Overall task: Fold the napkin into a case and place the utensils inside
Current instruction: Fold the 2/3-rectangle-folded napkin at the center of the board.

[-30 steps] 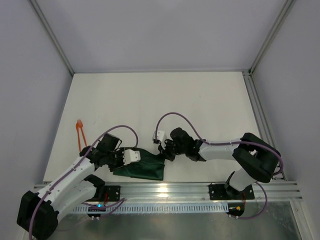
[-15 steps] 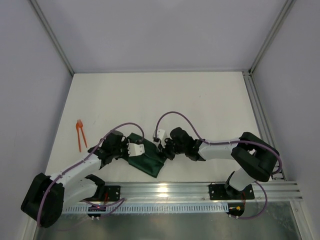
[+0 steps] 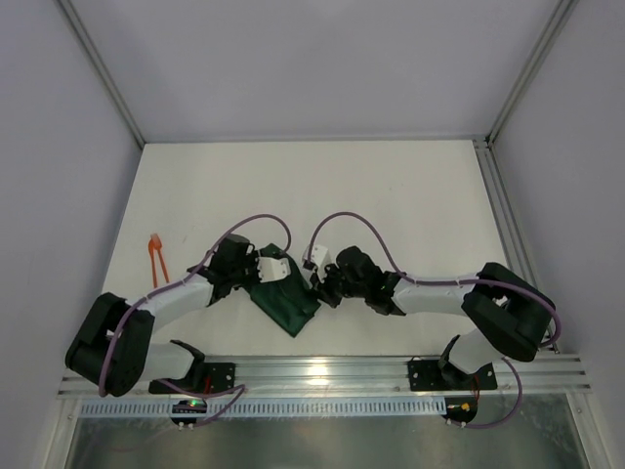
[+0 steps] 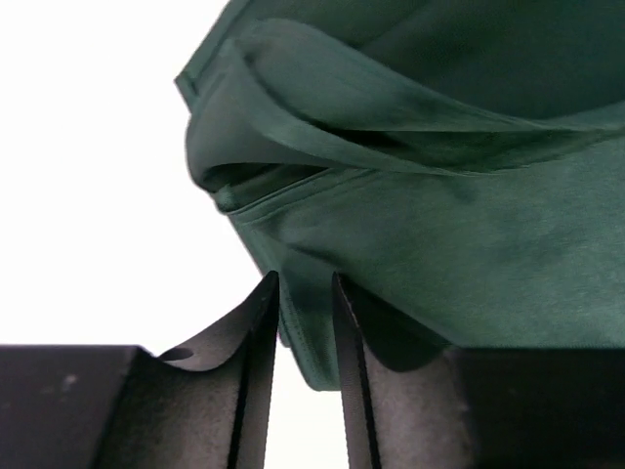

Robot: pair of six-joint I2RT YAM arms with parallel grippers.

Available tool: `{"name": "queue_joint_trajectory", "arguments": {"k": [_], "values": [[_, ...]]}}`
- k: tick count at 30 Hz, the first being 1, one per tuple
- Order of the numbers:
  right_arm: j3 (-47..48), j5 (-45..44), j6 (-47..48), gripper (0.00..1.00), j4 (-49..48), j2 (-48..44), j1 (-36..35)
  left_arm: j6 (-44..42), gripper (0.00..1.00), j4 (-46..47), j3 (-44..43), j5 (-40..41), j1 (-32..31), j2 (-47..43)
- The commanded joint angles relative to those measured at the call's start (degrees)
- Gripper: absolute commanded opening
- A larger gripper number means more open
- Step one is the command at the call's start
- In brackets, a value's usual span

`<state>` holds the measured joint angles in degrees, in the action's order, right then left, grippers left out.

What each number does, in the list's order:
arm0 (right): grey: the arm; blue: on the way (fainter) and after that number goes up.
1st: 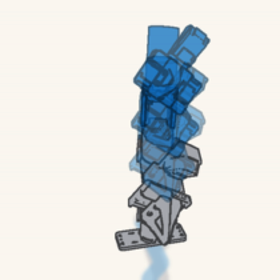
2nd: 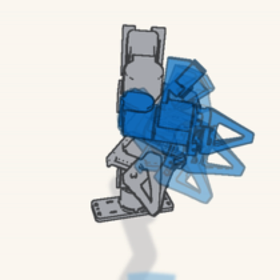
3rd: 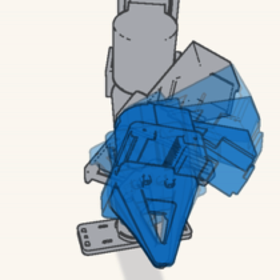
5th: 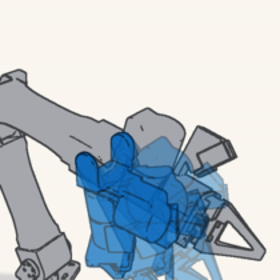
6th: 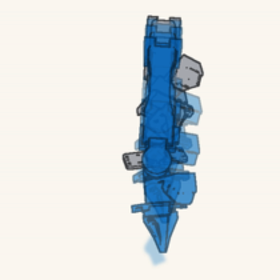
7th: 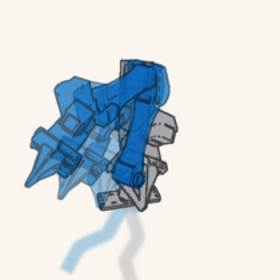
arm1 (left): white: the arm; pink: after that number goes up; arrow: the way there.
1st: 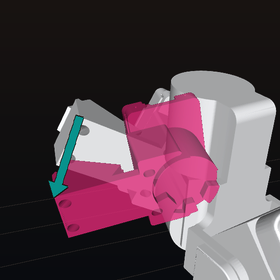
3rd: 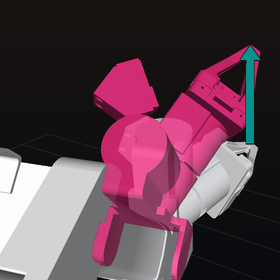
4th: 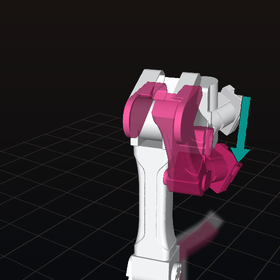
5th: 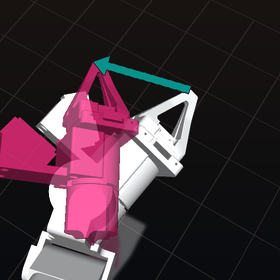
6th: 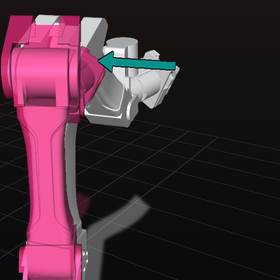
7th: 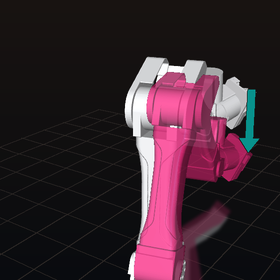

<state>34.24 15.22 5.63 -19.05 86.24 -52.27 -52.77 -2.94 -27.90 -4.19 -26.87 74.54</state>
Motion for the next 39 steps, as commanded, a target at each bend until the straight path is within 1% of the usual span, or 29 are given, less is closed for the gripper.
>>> {"name": "queue_joint_trajectory", "arguments": {"k": [1,2,8,9,10,11,12,14,15,16,19,20,23,26,31,34,37,38,39], "values": [[-1.4,0.1,-4.4,0.04,-5.0,-1.2,0.2,2.3,0.32,-3.6,-4.3,-3.2,1.4,-2.6],[-1.9,-0.2,-5.0,0.04,-6.1,-0.9,0.2,2.5,0.34,-5.8,-5.0,-3.6,1.4,-3.3],[-3.1,-1.1,-6.9,0.05,-7.8,-0.2,0.2,6.3,0.40,-14.6,-9.2,-6.0,1.4,-6.8],[-3.3,-1.2,-6.9,0.05,-8.1,-0.2,0.2,7.2,0.43,-15.1,-9.8,-6.2,1.5,-7.5],[-3.6,-1.4,-7.0,0.05,-8.3,-0.4,0.2,10.0,0.46,-15.3,-10.4,-6.6,1.5,-7.7],[-3.7,-1.9,-7.2,0.05,-8.9,-0.4,0.1,11.9,0.53,-15.5,-11.8,-8.2,1.5,-7.7],[-3.8,-1.9,-7.3,0.05,-9.2,-0.3,0.2,13.6,0.55,-16.0,-12.8,-9.1,1.5,-7.7],[-3.7,-1.9,-7.3,0.05,-9.3,0.4,0.2,19.4,0.61,-16.1,-15.8,-10.3,1.4,-6.0],[-3.7,-1.7,-7.2,0.05,-9.2,0.7,0.2,21.6,0.62,-15.4,-16.7,-9.9,1.3,-4.9],[-3.4,-1.5,-7.2,0.05,-9.1,1.1,0.2,25.7,0.63,-15.2,-18.0,-9.0,0.7,-2.2],[-3.6,-1.5,-7.4,0.05,-9.2,1.3,0.2,29.8,0.67,-15.5,-22.6,-5.4,-1.9,2.6],[-3.7,-1.6,-7.6,0.05,-9.6,1.1,0.1,31.7,0.69,-15.3,-23.4,-4.5,-2.6,5.2],[-4.4,-2.0,-7.6,0.05,-10.3,0.6,0.1,34.6,0.74,-12.8,-24.7,-0.3,-4.9,8.9],[-5.0,-2.2,-7.8,0.05,-10.9,0.3,0.2,36.5,0.75,-11.7,-26.5,2.5,-5.4,11.8],[-4.7,-2.1,-8.1,0.05,-11.0,1.3,0.1,38.4,0.73,-12.9,-28.0,3.6,-5.9,16.7],[-4.7,-2.0,-8.1,0.05,-11.2,1.3,0.2,38.4,0.66,-14.6,-27.7,3.2,-5.8,16.9],[-4.7,-1.8,-8.1,0.05,-11.0,1.3,0.2,37.8,0.49,-14.6,-26.2,3.7,-5.9,16.1],[-4.7,-1.7,-8.0,0.05,-10.8,1.2,0.1,37.6,0.40,-14.5,-25.9,3.6,-5.9,15.8],[-4.7,-1.7,-8.0,0.05,-10.7,1.2,0.2,37.4,0.35,-14.2,-25.3,3.6,-5.9,15.5]]}}
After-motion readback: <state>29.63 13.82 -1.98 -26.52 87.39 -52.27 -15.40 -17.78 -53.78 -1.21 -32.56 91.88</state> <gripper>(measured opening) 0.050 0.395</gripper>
